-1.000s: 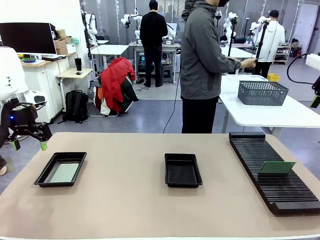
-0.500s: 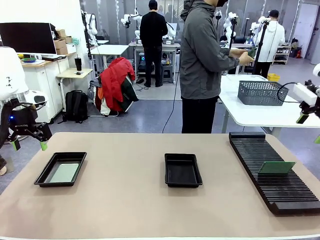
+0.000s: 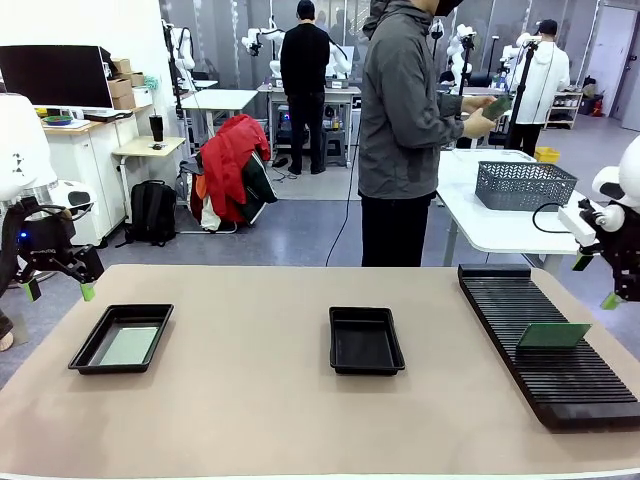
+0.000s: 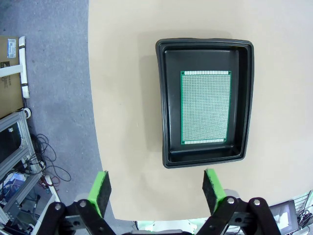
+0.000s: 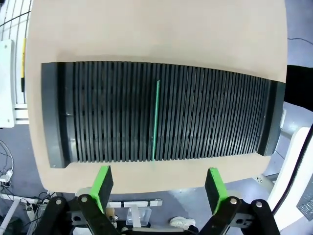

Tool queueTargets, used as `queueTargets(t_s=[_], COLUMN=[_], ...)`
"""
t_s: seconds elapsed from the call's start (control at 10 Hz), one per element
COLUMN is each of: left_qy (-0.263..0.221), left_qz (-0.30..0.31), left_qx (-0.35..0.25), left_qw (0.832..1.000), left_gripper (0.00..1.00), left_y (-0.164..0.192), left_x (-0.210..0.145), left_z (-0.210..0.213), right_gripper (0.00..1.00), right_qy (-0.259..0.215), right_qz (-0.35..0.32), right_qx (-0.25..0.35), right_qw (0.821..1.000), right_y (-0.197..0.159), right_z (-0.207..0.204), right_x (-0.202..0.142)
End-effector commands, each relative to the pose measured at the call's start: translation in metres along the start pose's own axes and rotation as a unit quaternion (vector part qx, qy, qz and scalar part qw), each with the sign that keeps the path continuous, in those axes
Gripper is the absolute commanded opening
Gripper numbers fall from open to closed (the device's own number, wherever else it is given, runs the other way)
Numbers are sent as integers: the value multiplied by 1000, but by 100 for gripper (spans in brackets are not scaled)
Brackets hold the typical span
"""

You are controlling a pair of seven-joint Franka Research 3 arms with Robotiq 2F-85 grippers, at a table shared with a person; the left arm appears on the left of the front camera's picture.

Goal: Inspect and transfer BCBs to ESD trays.
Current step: Pick up the Blank PCB from the PCB Rack and place it in the right ESD tray.

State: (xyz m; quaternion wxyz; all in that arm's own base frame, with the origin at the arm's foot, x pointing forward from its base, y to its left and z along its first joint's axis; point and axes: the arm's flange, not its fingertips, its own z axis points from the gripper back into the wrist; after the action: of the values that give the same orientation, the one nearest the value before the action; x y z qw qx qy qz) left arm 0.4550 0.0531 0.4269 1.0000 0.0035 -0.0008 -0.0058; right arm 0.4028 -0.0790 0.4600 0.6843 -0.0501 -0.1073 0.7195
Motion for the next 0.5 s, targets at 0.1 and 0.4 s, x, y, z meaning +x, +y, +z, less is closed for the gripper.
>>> queueTargets(t_s=[0.1, 0.4], left_qy=[0, 0], left_qz=[1, 1], left_qx=[0, 0], left_qw=[1000, 1000], left_gripper=[100, 100], left_y=[0, 0], left_x=[0, 0], left_z=[-1, -1], right_gripper=[100, 100], right_qy=[-9, 1], right_qz=[16, 13], right_qx=[-11, 0], right_qw=[1000, 1000], right_y=[-1, -4], right_z=[-34, -64], right_x=[-6, -1])
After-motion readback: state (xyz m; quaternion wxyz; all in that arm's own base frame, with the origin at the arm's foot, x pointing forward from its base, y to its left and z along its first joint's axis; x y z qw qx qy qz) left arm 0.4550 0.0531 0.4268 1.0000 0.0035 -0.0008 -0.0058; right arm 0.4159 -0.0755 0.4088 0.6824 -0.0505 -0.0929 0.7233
